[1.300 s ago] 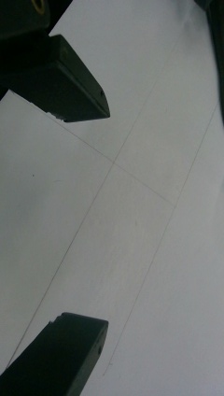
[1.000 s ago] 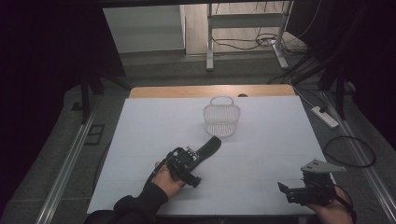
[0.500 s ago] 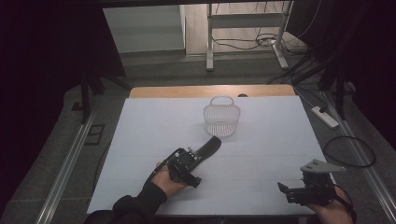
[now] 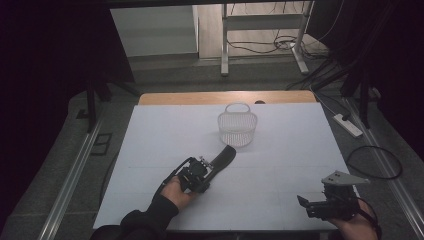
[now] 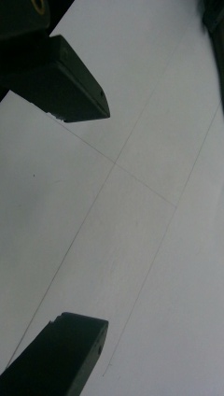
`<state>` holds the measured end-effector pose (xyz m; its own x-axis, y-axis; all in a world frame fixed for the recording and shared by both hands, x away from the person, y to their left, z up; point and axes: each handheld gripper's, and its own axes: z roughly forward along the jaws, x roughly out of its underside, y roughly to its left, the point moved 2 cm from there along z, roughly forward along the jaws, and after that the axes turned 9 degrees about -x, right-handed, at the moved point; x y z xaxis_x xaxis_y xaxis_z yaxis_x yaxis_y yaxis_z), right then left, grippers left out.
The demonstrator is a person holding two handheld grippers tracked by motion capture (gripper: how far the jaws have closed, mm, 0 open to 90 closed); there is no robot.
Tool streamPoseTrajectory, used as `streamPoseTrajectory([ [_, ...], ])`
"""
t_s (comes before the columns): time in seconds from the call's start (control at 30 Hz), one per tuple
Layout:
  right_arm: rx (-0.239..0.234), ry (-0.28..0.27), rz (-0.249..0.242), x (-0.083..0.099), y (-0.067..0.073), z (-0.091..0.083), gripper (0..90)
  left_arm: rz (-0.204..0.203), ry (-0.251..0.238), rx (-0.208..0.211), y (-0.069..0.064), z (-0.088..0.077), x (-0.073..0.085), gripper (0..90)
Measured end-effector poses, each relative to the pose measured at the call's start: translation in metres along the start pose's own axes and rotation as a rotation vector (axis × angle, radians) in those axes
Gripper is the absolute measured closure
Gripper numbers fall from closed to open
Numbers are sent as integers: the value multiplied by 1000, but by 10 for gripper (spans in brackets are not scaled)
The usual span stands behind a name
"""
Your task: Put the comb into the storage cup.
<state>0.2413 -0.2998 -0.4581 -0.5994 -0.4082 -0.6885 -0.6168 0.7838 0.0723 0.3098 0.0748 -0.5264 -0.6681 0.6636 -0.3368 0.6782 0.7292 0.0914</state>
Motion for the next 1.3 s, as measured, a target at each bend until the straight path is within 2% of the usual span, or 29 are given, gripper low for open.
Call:
streamPoseTrajectory([
  [0.2,-1,-1,-1,0,0,0,19,-9,-3,24,3,0,0,720],
  [0.27,-1,-2,-2,0,0,0,20,-26,-7,58,5,-1,1,721],
  [0.33,-2,-2,-2,0,0,0,20,-26,-17,89,5,-2,1,721],
  [0.67,-1,-2,-4,0,0,0,21,-6,-72,122,2,-11,1,722],
  [1.03,-1,-1,-2,0,0,0,21,7,-165,166,-1,-23,1,722],
  [1.3,0,-2,-2,0,0,0,20,30,-230,178,-5,-34,2,722],
])
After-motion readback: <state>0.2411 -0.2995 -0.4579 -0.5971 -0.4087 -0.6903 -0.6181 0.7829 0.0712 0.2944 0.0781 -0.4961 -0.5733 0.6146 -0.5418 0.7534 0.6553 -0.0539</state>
